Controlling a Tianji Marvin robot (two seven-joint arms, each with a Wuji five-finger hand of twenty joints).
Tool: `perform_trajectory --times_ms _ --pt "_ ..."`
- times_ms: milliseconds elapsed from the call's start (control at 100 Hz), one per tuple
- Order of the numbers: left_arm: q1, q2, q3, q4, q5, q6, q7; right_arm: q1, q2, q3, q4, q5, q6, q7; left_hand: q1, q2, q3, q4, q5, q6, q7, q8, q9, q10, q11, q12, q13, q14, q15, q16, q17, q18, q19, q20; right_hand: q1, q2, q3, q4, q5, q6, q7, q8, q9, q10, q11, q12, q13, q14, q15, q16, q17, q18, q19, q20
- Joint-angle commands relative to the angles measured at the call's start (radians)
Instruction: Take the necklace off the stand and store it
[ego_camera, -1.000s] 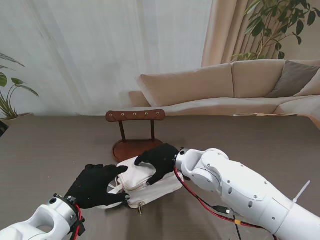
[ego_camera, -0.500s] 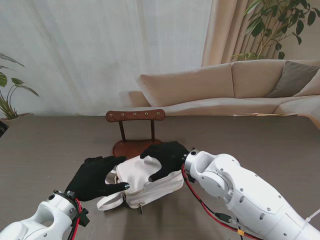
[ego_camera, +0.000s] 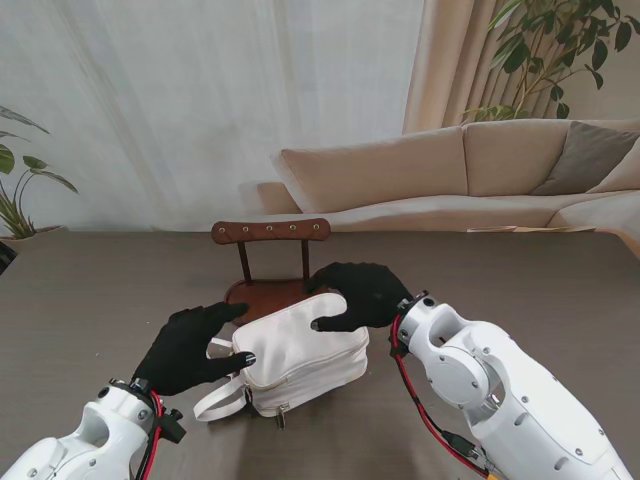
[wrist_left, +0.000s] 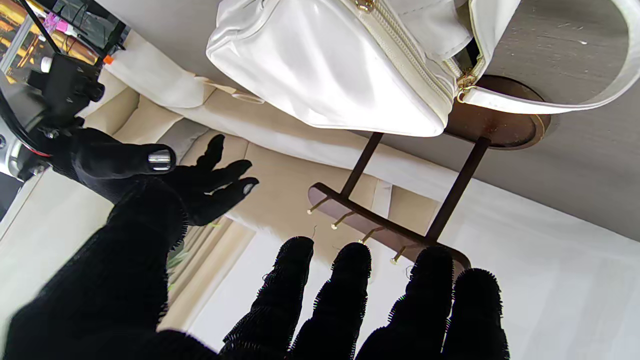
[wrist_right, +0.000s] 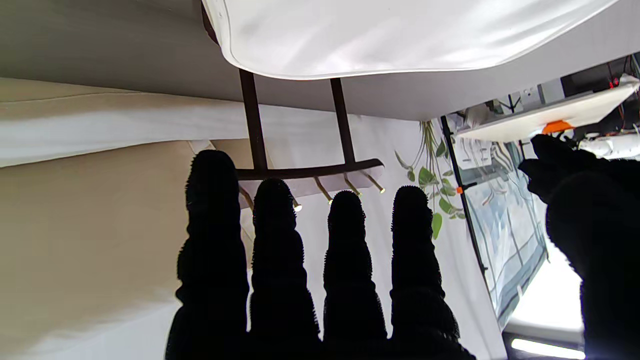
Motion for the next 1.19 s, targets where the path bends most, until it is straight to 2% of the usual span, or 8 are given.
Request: perform_trajectory --times_ms 0,60,570,810,1180 --pt "-0.002 -0.009 0.005 0.016 -0.009 -0.009 -0.007 -0.029 0.004 0.011 -0.013 0.008 -0.012 0.006 0.011 -0.028 0.017 0.029 -0.021 -0.018 -0.015 -0.001 -0.034 -0.025 -0.016 -0.016 -0.042 -0.023 -0.022 -0.025 0.004 -0.037 -0.063 0.004 0.027 -0.013 -0.031 0.015 0.025 -0.024 0.003 0.013 0.029 -0.017 0.004 0.011 0.023 -0.008 0.009 0.013 -0.394 0.027 0.033 0.038" --pt "-0.007 -0.012 0.01 0.029 -0.02 -0.019 0.006 -0.054 0.004 0.036 -0.018 0.018 -0.024 0.0 0.013 -0.034 0.027 0.028 -0.023 -0.023 -0.017 -0.003 -0.039 -0.03 -0.016 -0.019 -0.044 -0.034 -0.024 -0.046 0.018 -0.04 -0.111 0.012 0.036 -0.017 -0.034 0.017 0.033 -0.023 0.003 0.016 0.04 -0.018 0.005 0.012 0.029 -0.01 0.012 0.018 -0.391 0.027 0.042 0.04" --pt "-0.025 -0.026 0.034 0.087 -0.056 -0.076 0.089 -0.203 -0.01 0.182 0.023 0.083 -0.107 -0.098 0.022 -0.057 0.058 0.023 -0.011 -0.029 -0.011 -0.003 -0.034 -0.049 -0.012 -0.023 -0.043 -0.063 -0.022 -0.069 0.013 -0.059 -0.129 0.05 0.062 -0.034 -0.041 0.02 0.031 -0.018 -0.02 0.022 0.048 -0.016 -0.004 0.014 0.029 -0.005 0.007 0.03 -0.391 0.029 0.06 0.038" --pt "-0.031 -0.028 0.037 0.096 -0.065 -0.089 0.1 -0.225 -0.015 0.202 0.05 0.094 -0.118 -0.133 0.023 -0.062 0.067 0.022 0.0 -0.03 -0.006 -0.001 -0.026 -0.051 -0.009 -0.022 -0.037 -0.065 -0.019 -0.073 0.017 -0.061 -0.133 0.057 0.063 -0.036 -0.042 0.02 0.036 -0.014 -0.021 0.024 0.052 -0.015 -0.002 0.015 0.027 -0.004 0.005 0.032 -0.395 0.029 0.06 0.035" --pt "-0.023 -0.029 0.038 0.09 -0.07 -0.082 0.1 -0.234 -0.018 0.206 0.066 0.105 -0.121 -0.144 0.023 -0.062 0.07 0.02 0.007 -0.031 -0.003 0.003 -0.024 -0.051 -0.01 -0.022 -0.037 -0.065 -0.02 -0.077 0.015 -0.061 -0.14 0.063 0.066 -0.036 -0.044 0.02 0.035 -0.011 -0.021 0.026 0.05 -0.015 -0.002 0.016 0.023 -0.001 0.004 0.033 -0.404 0.028 0.058 0.033"
